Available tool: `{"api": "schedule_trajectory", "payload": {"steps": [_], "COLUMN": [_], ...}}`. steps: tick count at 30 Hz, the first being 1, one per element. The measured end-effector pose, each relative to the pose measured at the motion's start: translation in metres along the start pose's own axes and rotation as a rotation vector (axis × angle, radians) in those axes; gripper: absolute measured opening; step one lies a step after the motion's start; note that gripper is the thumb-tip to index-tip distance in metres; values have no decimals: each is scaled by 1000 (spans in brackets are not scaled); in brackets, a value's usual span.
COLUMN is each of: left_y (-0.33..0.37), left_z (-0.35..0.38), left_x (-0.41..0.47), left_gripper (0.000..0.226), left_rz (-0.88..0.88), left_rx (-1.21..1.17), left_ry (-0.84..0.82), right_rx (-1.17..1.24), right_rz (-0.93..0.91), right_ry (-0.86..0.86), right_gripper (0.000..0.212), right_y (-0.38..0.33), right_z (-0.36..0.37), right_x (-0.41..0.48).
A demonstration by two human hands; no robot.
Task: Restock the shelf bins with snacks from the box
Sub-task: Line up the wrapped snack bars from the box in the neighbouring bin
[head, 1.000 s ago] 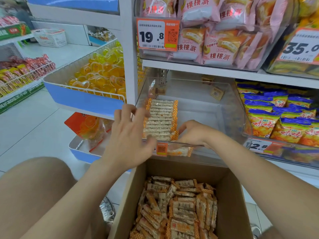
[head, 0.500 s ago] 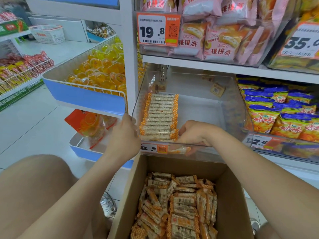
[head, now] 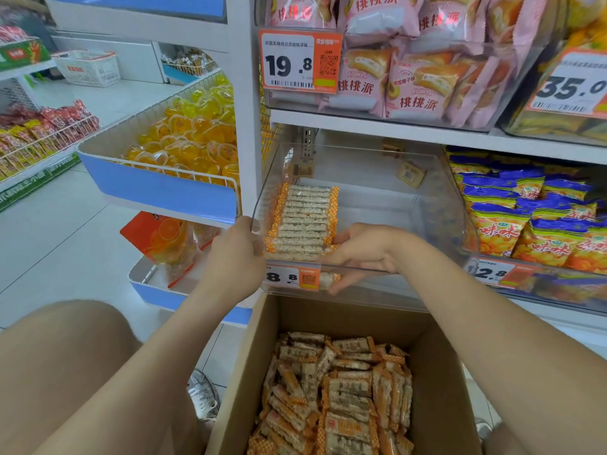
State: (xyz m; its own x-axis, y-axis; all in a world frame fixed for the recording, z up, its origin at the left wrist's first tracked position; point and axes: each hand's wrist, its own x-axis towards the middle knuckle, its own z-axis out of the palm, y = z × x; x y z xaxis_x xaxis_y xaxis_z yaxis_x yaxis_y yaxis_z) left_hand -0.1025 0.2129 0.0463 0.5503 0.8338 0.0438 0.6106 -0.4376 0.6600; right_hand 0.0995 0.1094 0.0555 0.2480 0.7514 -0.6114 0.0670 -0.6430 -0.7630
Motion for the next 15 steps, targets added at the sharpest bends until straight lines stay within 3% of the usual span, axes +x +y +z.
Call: {"api": "schedule_trajectory", "payload": {"steps": [3, 8, 10, 11, 15], "left_y": [2, 4, 4, 5, 7], "left_z": [1, 2, 1, 1, 1], "left_x": [0, 1, 3, 3, 2], "left_gripper": [21, 25, 28, 29, 29], "left_rz": [-4, -7, -21, -26, -29], "left_rx": [-19, -27, -32, -35, -36], "left_ry": [13, -9, -21, -25, -30], "right_rx": [-1, -21, 24, 5, -72], "right_rz": [106, 68, 70, 78, 13], "right_ry": [51, 85, 88, 140, 364], "right_gripper": [35, 45, 28, 20, 26], "right_y": [1, 1, -2, -4, -10], "right_z": [-14, 1, -1, -4, -8], "right_x": [-6, 3, 1, -1, -3]}}
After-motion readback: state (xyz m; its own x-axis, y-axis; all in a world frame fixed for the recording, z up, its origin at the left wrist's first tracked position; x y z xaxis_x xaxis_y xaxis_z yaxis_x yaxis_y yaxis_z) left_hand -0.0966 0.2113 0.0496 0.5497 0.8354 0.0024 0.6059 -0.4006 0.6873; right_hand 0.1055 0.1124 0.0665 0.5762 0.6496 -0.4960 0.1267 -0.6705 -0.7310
